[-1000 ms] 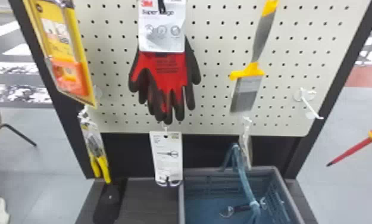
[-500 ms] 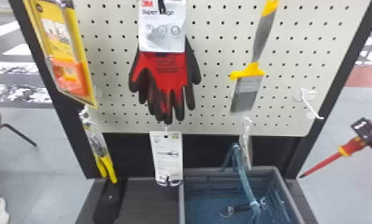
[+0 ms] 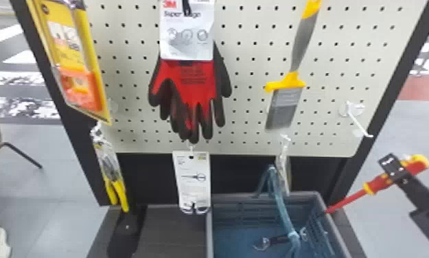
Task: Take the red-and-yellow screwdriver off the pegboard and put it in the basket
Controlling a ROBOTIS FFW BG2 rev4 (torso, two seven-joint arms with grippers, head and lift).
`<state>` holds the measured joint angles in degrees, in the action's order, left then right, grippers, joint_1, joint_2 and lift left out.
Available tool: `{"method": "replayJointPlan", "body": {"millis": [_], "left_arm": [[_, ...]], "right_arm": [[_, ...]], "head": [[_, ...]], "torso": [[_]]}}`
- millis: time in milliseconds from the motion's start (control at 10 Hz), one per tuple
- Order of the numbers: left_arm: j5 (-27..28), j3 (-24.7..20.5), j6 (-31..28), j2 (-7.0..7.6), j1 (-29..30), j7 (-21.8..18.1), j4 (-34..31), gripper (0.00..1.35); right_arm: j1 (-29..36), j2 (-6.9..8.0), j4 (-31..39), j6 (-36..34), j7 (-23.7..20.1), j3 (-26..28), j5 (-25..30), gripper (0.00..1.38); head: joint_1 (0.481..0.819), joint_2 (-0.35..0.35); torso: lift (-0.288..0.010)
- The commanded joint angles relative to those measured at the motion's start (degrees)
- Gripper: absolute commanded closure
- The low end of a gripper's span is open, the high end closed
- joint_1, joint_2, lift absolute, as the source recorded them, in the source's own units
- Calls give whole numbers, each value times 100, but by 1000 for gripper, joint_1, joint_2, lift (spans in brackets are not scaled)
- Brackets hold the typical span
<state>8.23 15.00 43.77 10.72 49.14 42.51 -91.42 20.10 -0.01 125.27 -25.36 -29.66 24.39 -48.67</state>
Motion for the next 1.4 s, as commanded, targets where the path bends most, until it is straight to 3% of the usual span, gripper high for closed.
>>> {"method": "replayJointPlan", "body": {"millis": [0,500,1300], "left_arm": [[-14,20,8,0,-14,-5,36,137],[-5,38,44,-9,-63,-41,106,137],[-14,38,193,-97,-174,-41,359,137]], "right_arm": [[97,6,-257,215,13,-207,-107,1069],[183,6,-580,321,347,-690,-503,1069],[23,6,-1607,593,286,-1235,-503,1069]], "head": [[549,0],[549,0],[549,0]], "torso": [[-100],[-100],[-100]]}}
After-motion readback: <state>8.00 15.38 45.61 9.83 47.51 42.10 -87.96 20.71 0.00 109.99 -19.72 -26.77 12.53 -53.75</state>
